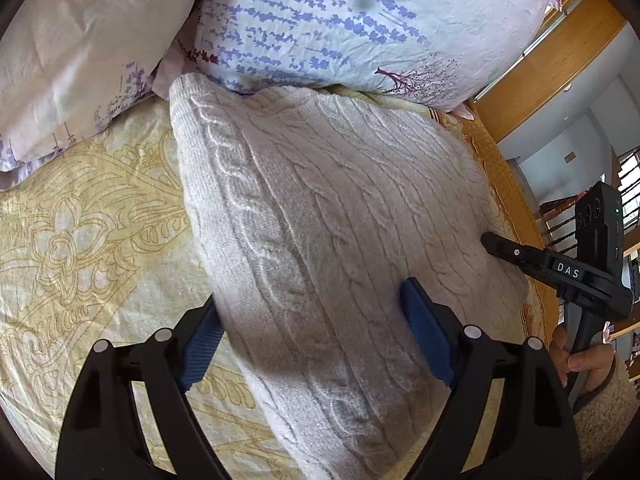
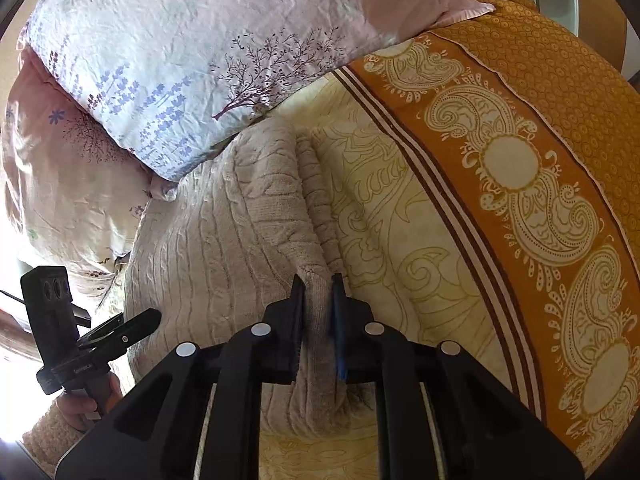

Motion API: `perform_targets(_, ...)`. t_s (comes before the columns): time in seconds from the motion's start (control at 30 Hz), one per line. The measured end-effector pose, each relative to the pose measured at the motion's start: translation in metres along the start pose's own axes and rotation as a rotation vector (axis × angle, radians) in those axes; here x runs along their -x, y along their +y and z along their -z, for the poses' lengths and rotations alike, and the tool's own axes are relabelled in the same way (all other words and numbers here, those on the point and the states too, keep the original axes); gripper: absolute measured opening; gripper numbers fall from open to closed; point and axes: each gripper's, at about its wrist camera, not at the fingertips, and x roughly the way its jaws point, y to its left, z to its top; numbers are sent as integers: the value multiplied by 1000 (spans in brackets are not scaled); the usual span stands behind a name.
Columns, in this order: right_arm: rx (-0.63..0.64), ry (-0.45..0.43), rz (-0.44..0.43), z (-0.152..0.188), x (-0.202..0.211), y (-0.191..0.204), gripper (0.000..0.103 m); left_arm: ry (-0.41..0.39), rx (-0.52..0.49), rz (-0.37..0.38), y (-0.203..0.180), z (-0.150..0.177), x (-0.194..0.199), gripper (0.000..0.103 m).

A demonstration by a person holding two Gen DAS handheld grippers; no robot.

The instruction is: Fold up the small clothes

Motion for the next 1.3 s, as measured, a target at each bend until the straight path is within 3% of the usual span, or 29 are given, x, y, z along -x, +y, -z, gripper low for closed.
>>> perform_targets(0.07, -31, 14, 3, 0, -3, -8, 45, -8, 26, 30, 3, 0, -2, 85)
perform_targets(0.23, -81, -11, -121, -5, 12, -16, 64, -35, 148, 88, 25, -5, 4, 87)
perform_targets(0.27, -93, -18, -142, -9, 14, -17, 82, -32, 174, 97, 29, -6, 3, 87)
perform_targets(0.3, -107, -24, -166, -12, 15, -18, 92, -34, 191, 113, 31, -8, 3, 87)
perform_targets(0.47, -174, 36, -234, -36, -2, -24, 92, -16, 183, 87, 26, -19, -2, 87)
perform_targets(0.73, -158, 139, -145, -49, -26, -12, 92, 7, 97, -39, 3, -31, -5, 96)
perform_targets(0.8, -157, 145, -156, -50, -27, -10, 96, 19, 97, -48, 2, -33, -10, 99)
perform_targets(1.13, -131, 157, -191, -55, -41, -1, 95, 51, 80, -54, -7, -49, -33, 99)
perform_targets(1.3, -124, 171, -239, -56, -52, 6, 79, 54, 78, -43, -3, -49, -34, 99)
